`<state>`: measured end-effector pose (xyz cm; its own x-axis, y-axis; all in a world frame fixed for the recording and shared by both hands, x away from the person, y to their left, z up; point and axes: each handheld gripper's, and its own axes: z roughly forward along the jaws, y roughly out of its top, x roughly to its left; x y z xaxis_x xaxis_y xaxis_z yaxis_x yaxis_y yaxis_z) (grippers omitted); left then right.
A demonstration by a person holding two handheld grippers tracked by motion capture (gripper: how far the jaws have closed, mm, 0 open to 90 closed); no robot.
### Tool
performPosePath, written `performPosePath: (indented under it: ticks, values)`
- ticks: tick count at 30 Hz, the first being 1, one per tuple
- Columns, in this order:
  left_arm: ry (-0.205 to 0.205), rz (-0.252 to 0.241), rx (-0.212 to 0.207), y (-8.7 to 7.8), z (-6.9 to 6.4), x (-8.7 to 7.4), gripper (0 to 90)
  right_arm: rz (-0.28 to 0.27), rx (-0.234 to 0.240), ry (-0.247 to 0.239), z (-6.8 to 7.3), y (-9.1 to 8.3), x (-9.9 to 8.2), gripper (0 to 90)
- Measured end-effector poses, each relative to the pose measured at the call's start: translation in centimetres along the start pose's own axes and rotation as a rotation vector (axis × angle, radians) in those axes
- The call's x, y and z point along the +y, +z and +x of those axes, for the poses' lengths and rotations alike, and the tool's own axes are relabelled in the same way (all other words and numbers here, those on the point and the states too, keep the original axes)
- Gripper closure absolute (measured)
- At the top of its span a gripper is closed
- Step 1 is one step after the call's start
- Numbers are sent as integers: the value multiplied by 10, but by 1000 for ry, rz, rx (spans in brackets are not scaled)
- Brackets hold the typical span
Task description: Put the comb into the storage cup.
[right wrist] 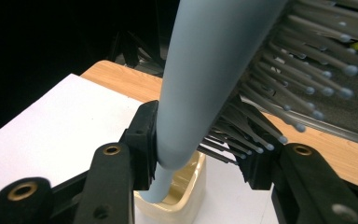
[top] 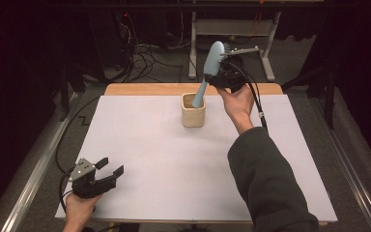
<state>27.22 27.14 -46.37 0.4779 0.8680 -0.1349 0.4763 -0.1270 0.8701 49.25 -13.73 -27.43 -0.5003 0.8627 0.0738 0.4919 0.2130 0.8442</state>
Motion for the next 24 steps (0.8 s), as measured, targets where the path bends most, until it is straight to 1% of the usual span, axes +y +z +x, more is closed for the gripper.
performPosePath:
  ticks: [5, 12, 18, 24]
  values:
    - [6, 6, -2, 1, -1, 0, 303, 7, -8, -7, 0, 3, 1, 556]
    - [0, 6, -5, 1, -1, 0, 303, 13, -8, -6, 1, 7, 0, 553]
    - [8, 6, -6, 1, -2, 0, 303, 9, -8, -7, 3, 10, -1, 551]
    - [13, 8, -6, 0, -2, 0, 303, 20, -17, -9, 4, 14, -3, 550]
